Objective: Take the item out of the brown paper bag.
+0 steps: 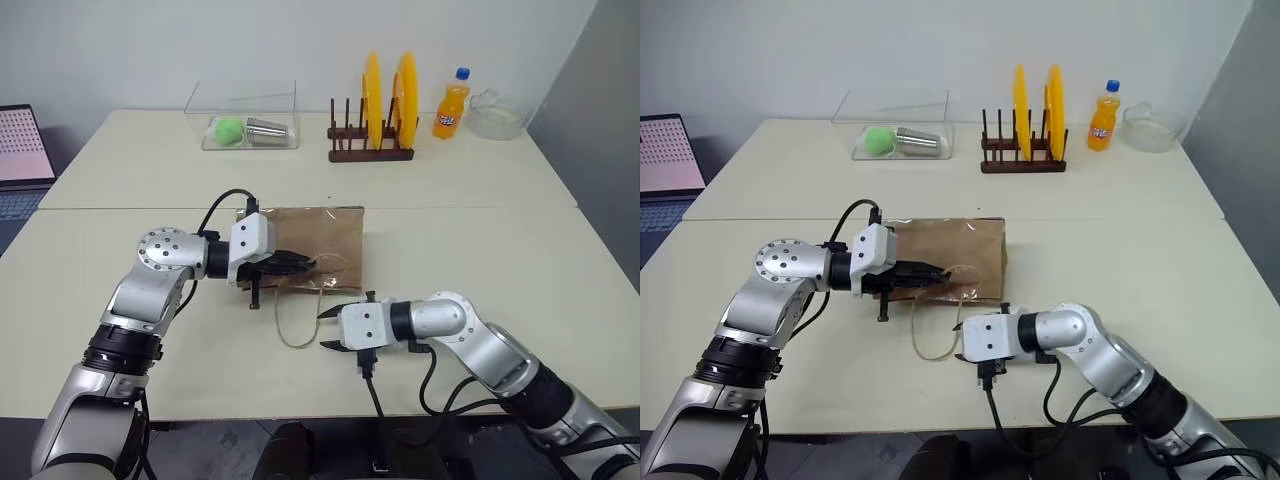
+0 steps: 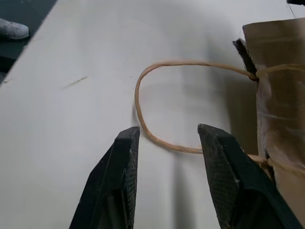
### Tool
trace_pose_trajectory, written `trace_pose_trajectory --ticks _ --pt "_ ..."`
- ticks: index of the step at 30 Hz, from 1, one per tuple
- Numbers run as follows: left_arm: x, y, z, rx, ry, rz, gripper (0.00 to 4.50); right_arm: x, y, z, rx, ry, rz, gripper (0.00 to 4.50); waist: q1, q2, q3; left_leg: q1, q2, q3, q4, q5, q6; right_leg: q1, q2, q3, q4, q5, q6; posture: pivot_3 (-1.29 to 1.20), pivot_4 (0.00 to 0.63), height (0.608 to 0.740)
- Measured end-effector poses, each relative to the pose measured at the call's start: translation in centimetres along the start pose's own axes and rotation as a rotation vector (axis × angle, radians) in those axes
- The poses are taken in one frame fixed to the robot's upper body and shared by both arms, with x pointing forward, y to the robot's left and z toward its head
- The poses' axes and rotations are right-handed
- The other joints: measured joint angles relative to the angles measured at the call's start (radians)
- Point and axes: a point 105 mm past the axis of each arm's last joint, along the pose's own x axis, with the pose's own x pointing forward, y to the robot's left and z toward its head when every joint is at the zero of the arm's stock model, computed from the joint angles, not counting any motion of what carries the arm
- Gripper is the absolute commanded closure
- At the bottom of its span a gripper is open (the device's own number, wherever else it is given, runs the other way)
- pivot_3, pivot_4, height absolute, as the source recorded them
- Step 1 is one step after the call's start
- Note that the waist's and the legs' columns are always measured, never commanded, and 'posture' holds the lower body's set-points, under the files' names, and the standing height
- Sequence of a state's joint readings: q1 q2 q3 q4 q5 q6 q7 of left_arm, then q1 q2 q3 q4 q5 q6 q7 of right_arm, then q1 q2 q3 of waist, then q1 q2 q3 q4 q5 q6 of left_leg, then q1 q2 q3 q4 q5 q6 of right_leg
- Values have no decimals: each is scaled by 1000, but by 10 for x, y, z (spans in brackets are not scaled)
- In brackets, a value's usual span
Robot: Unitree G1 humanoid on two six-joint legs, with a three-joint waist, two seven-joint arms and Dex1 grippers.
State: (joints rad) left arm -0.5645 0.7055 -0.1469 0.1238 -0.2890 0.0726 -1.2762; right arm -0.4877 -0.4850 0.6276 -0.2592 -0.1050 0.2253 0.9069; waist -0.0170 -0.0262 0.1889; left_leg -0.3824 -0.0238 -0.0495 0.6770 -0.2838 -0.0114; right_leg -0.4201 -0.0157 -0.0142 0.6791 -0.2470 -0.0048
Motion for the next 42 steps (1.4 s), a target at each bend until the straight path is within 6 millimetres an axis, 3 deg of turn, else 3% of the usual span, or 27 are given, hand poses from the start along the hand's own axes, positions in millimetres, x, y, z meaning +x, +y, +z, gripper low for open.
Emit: trace_pose_trajectory --ticks 17,20,24,29,38,42 --pt "-1 15 18 39 -16 21 4451 28 -1 -12 -161 35 37 2469 -2 0 0 0 0 0 0 0 0 0 0 0 1 3 -4 0 150 740" --pt "-1 15 18 38 -15 22 4500 29 -2 -13 -170 42 29 3089 -4 0 0 0 0 0 0 0 0 0 0 0 1 3 -5 0 150 740" --pt "0 15 17 35 -16 22 4500 31 -3 -18 -165 59 15 4445 -5 0 0 0 0 0 0 0 0 0 0 0 1 3 -5 0 150 740" --pt "1 18 17 27 -22 29 4500 32 -4 -19 -187 69 2 4445 -5 0 0 0 0 0 0 0 0 0 0 0 1 3 -5 0 150 740" --pt "11 44 33 -6 -60 112 4500 23 0 -25 -188 88 15 4445 -1 0 0 0 -1 0 1 0 0 0 0 0 1 3 -5 0 150 740" --pt "11 62 51 -18 -98 167 4500 20 2 -26 -190 95 26 4445 1 -1 0 0 -1 0 1 0 0 0 0 0 1 3 -4 0 150 740"
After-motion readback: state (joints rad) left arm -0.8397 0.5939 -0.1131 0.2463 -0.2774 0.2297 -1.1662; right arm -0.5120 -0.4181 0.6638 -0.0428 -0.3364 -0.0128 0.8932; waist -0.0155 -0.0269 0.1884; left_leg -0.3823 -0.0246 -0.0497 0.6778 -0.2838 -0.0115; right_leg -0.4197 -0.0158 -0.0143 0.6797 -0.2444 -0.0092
